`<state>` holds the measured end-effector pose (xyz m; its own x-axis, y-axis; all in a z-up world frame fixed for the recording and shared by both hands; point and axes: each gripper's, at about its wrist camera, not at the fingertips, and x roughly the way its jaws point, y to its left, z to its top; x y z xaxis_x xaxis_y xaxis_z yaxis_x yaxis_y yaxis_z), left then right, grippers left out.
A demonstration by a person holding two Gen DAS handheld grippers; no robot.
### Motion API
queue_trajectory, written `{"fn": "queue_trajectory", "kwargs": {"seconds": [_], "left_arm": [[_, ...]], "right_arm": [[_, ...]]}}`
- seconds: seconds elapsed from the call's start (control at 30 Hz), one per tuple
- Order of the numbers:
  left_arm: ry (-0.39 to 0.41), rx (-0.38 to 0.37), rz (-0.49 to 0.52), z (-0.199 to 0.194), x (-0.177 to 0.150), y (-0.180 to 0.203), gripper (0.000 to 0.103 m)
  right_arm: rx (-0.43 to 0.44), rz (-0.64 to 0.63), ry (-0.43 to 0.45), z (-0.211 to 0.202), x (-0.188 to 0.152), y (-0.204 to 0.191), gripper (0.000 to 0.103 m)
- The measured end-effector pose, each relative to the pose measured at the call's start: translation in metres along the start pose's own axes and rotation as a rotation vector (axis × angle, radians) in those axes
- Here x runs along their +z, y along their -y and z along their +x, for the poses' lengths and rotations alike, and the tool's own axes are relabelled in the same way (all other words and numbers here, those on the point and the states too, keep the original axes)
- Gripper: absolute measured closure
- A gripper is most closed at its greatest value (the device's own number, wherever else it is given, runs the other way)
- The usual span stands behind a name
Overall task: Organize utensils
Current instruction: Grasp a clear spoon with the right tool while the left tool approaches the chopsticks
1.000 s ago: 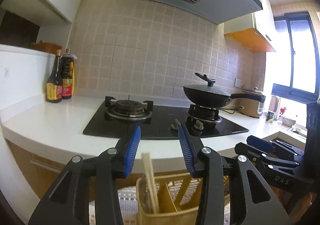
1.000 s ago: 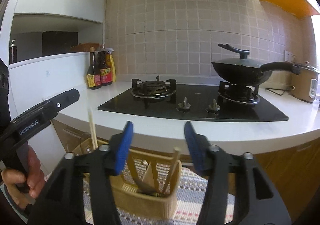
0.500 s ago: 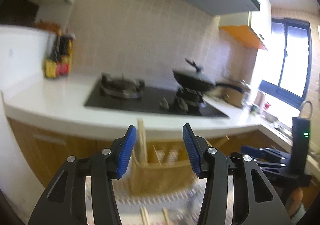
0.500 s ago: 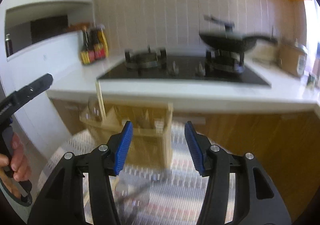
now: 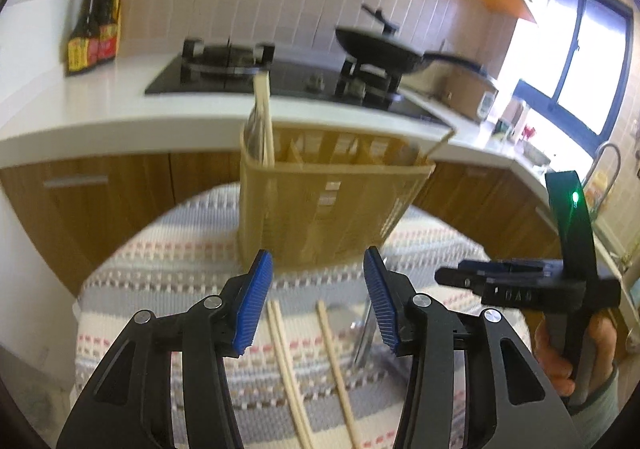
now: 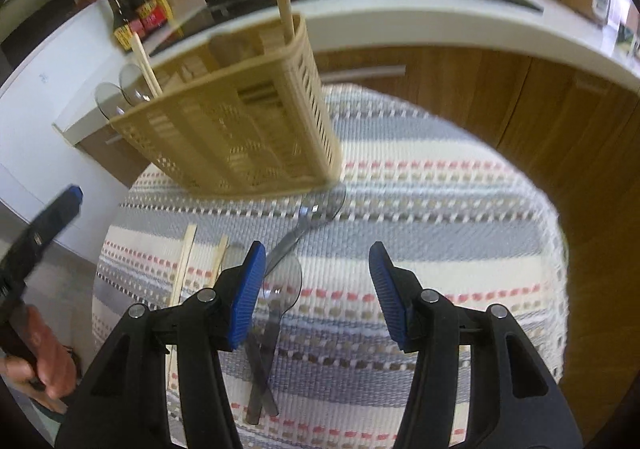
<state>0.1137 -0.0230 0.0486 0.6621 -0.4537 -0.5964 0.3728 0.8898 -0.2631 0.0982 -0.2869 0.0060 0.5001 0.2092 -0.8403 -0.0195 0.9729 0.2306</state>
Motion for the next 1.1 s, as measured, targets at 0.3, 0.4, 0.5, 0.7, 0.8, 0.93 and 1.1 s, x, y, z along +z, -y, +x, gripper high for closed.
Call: {"fn": "queue_trajectory", "kwargs": {"seconds": [0.3, 0.4, 0.5, 0.7, 0.8, 0.93, 1.1], "left_arm": [[-0.206, -0.059, 0.012, 0.035, -0.036, -0.006, 0.065], [-0.285, -0.073, 0.05, 0.048, -0.049, -0.001, 0.065], [-0.347, -0.073, 0.095, 0.059, -0.061, 0.006, 0.065], [-0.389, -0.069, 0.144, 0.065, -0.078, 0.017, 0.065], [-0.398, -0.065, 0.138, 0.069, -0.077, 0.015, 0.067], [-0.403, -0.049, 0.122, 0.073, -0.082, 0.015, 0.071], [-0.391, -0.027, 0.126, 0.073, -0.088, 0.022, 0.071]], "right_arm": [[0.032, 0.122, -0.172, 0.055, 0.014, 0.003, 0.064], [0.031, 0.172, -0.181, 0.064, 0.019, 0.005, 0.068], [0.019, 0.204, -0.185, 0.072, 0.023, 0.003, 0.069], [-0.016, 0.248, -0.179, 0.086, 0.027, -0.005, 0.07], [-0.058, 0.223, -0.165, 0.087, 0.027, -0.014, 0.07], [-0.12, 0.182, -0.146, 0.091, 0.025, -0.031, 0.074], [-0.208, 0.071, -0.153, 0.1, 0.021, -0.065, 0.083]]}}
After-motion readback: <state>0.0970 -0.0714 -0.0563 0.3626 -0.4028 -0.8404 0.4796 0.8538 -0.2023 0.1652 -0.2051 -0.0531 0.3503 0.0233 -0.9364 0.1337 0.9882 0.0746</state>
